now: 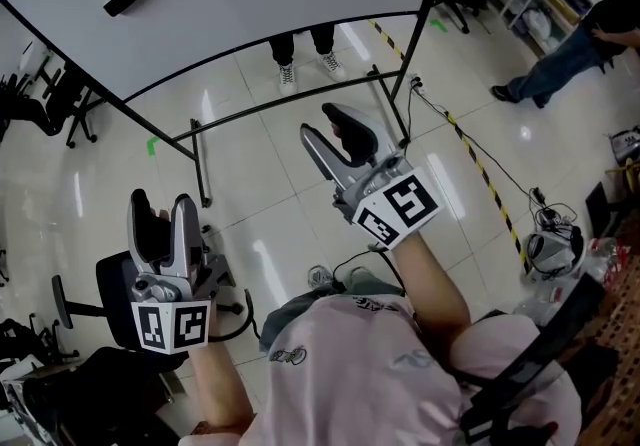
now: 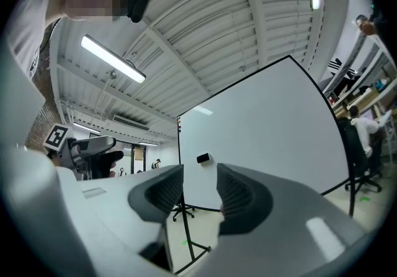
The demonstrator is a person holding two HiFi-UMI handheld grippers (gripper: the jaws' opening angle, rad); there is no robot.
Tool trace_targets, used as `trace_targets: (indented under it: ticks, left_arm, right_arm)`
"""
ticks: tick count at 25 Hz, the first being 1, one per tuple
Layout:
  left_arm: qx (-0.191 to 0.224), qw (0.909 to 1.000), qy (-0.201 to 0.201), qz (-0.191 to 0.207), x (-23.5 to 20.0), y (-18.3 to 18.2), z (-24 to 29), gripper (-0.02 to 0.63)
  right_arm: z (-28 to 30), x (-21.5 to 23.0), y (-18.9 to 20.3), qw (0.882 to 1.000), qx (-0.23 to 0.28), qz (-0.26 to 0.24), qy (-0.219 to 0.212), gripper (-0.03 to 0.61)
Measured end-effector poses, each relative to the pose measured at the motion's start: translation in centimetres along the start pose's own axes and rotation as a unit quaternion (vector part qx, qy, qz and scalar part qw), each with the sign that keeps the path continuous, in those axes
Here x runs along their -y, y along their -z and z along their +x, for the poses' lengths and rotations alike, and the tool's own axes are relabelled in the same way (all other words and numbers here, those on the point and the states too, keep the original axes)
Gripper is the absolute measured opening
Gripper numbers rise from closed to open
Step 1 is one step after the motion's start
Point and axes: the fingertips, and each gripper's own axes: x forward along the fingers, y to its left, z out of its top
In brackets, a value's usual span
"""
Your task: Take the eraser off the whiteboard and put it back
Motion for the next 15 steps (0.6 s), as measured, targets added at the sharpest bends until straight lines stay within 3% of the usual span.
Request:
trace_targets:
  ticks: [10,15]
  left_arm:
    - [-0.012,0.9998,-0.018,0.005,11.1,1.6,-2.3,0.356]
    - [-0.019,0.9995,-0.022,0.01,13.3,1.7,-4.6,0.336]
  right_arm:
    - [-10.2,3.3,-3.4,1.0,0.001,-0.025,-0.01,0.167]
    - [-12.5,2.5,-4.6,0.998,0.002,-0.059,-0.025,0.195]
